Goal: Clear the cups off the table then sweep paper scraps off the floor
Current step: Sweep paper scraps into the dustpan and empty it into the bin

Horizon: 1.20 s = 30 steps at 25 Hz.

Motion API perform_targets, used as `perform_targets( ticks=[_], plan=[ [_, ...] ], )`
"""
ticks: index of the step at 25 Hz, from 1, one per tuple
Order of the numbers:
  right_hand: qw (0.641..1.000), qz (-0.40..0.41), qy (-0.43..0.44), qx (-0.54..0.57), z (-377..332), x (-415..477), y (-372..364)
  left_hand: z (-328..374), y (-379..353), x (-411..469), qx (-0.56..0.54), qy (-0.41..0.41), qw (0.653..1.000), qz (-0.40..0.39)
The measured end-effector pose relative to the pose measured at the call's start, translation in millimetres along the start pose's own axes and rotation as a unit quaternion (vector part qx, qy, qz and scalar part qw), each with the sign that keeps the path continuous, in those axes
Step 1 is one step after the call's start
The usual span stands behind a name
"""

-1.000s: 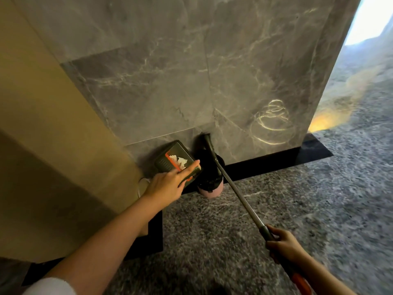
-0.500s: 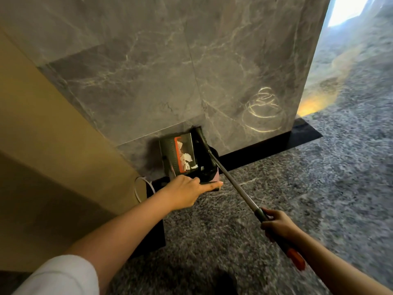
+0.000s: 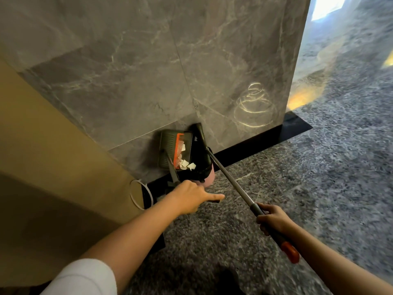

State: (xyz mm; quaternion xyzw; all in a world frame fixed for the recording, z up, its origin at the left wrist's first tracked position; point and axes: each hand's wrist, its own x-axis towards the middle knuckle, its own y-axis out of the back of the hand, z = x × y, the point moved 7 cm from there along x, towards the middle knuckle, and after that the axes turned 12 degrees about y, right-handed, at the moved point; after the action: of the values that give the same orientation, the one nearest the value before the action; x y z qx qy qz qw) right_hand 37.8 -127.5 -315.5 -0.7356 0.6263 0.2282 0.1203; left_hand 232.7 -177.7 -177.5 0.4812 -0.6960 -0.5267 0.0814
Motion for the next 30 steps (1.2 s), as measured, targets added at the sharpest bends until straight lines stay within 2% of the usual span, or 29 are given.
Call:
perform_targets(
  ticks=[3,8,12,17,21,24,30],
  plan=[
    [1.0,0.005,0.002,0.002,1.6,1.1,-0.6,0.2,-6.0,-2.2,-0.036,0.013,0.999,0.017],
    [1.0,0.013,0.002,0.017,6.0,2.2,-5.0,-1.9,-13.1,-3.4,-0.018,-0.008,1.0,0.02],
    [1.0,0.011,-0.006,0.018,10.8,3.4,-2.9,-15.2,-11.8,-1.1,-0.057,0.041,0.997,0.03],
    [1.0,0.01,-0.008,-0.001,14.8,3.3,-4.5,-13.6,-7.7,-2.2,-0.075,0.061,0.995,0.032],
    [1.0,0.008,-0.01,-0.006,14.0,1.2,-5.5,-28.3,-2.2,-0.5,-0.119,0.133,0.983,0.051],
    [1.0,0.003,-0.006,-0.01,11.2,-0.4,-6.9,-9.6,-7.2,-1.5,-0.072,0.07,0.994,0.031],
    [1.0,0.009,-0.006,-0.007,10.8,-3.8,-5.6,-15.1,-8.7,-8.1,-0.095,0.076,0.992,0.046]
  ],
)
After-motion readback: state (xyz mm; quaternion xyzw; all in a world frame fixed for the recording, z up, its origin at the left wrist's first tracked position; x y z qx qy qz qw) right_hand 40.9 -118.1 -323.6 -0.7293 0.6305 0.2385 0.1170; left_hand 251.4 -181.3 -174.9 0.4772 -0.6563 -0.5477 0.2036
